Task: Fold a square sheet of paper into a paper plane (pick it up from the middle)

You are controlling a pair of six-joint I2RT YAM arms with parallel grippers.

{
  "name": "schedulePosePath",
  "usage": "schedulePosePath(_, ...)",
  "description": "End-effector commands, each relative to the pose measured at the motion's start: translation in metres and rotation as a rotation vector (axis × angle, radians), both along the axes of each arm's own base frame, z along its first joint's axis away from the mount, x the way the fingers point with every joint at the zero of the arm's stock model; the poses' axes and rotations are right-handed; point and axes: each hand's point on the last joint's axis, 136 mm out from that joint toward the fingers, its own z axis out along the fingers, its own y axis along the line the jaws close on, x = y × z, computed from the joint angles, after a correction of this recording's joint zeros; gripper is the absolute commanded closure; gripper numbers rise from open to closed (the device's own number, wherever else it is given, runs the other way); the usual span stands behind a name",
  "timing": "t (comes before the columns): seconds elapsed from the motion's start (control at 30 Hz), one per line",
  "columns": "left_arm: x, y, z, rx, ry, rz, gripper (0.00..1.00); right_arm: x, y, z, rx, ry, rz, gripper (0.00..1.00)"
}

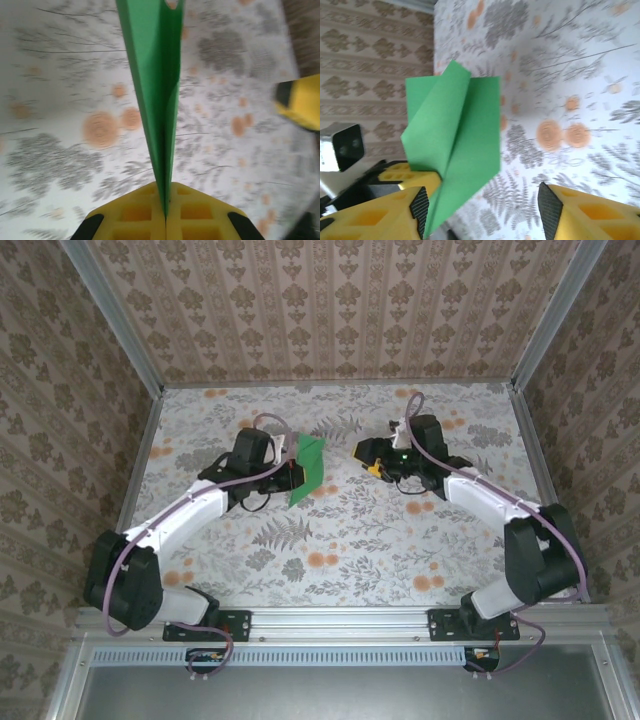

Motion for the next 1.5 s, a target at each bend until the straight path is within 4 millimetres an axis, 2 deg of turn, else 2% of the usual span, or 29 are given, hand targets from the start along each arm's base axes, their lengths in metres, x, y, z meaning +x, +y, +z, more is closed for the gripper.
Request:
schedulePosePath(0.0, -0.005, 0.05, -0.026, 0.441, -0.02, 0.03, 0.94, -0.008, -0.031, -0.015, -0.215, -0.001, -0.073, 0.32)
schedulePosePath(0.17, 0.009, 0.079, -0.023, 0.846, -0.091, 0.119, 0.93, -0.012, -0.048, -0.03, -0.292, 0.02, -0.131, 0.29)
schedulePosePath(0.2, 0.012, 0.081, -0.023, 0.894, -0.102, 0.133, 0.93, -0.013, -0.05, -0.021, -0.289, -0.004, -0.142, 0.29)
schedulePosePath(0.23, 0.015, 0.081, -0.022, 0.95, -0.116, 0.151, 0.93, -0.014, -0.053, -0.023, -0.299, -0.001, -0.154, 0.29)
schedulePosePath(0.37, 0.024, 0.072, -0.03, 1.112, -0.157, 0.158, 0.93, -0.016, -0.06, -0.027, -0.328, 0.003, -0.181, 0.29)
schedulePosePath(0.53, 0.027, 0.044, -0.063, 1.193, -0.133, 0.092, 0.88, -0.019, -0.071, -0.032, -0.37, 0.017, -0.217, 0.29)
schedulePosePath(0.63, 0.023, 0.023, -0.086, 1.143, -0.073, 0.049, 0.75, -0.022, -0.078, -0.035, -0.383, 0.027, -0.241, 0.29)
schedulePosePath(0.73, 0.015, 0.0, -0.103, 1.015, -0.019, 0.001, 0.64, -0.024, -0.085, -0.038, -0.376, 0.04, -0.269, 0.29)
schedulePosePath(0.83, 0.008, -0.022, -0.103, 0.824, 0.035, -0.052, 0.49, -0.025, -0.088, -0.04, -0.379, 0.046, -0.281, 0.29)
schedulePosePath(0.9, 0.004, -0.04, -0.093, 0.622, 0.071, -0.093, 0.41, -0.025, -0.087, -0.044, -0.378, 0.051, -0.276, 0.29)
schedulePosePath(0.97, 0.002, -0.048, -0.079, 0.452, 0.097, -0.113, 0.33, -0.024, -0.084, -0.048, -0.37, 0.061, -0.268, 0.3)
schedulePosePath(1.03, 0.002, -0.05, -0.064, 0.302, 0.117, -0.121, 0.27, -0.023, -0.077, -0.052, -0.357, 0.066, -0.25, 0.31)
schedulePosePath(1.13, 0.006, -0.035, -0.05, 0.179, 0.134, -0.08, 0.21, -0.022, -0.055, -0.055, -0.355, 0.052, -0.2, 0.34)
schedulePosePath(1.17, 0.009, -0.027, -0.047, 0.161, 0.131, -0.055, 0.19, -0.023, -0.042, -0.063, -0.368, 0.062, -0.167, 0.36)
schedulePosePath(1.23, 0.015, -0.004, -0.048, 0.168, 0.129, 0.01, 0.16, -0.024, -0.015, -0.065, -0.379, 0.053, -0.11, 0.39)
schedulePosePath(1.4, 0.021, 0.056, -0.062, 0.197, 0.156, 0.181, 0.1, -0.036, 0.07, -0.078, -0.397, 0.049, 0.067, 0.53)
schedulePosePath(1.47, 0.021, 0.078, -0.066, 0.198, 0.166, 0.241, 0.07, -0.041, 0.098, -0.087, -0.407, 0.059, 0.116, 0.56)
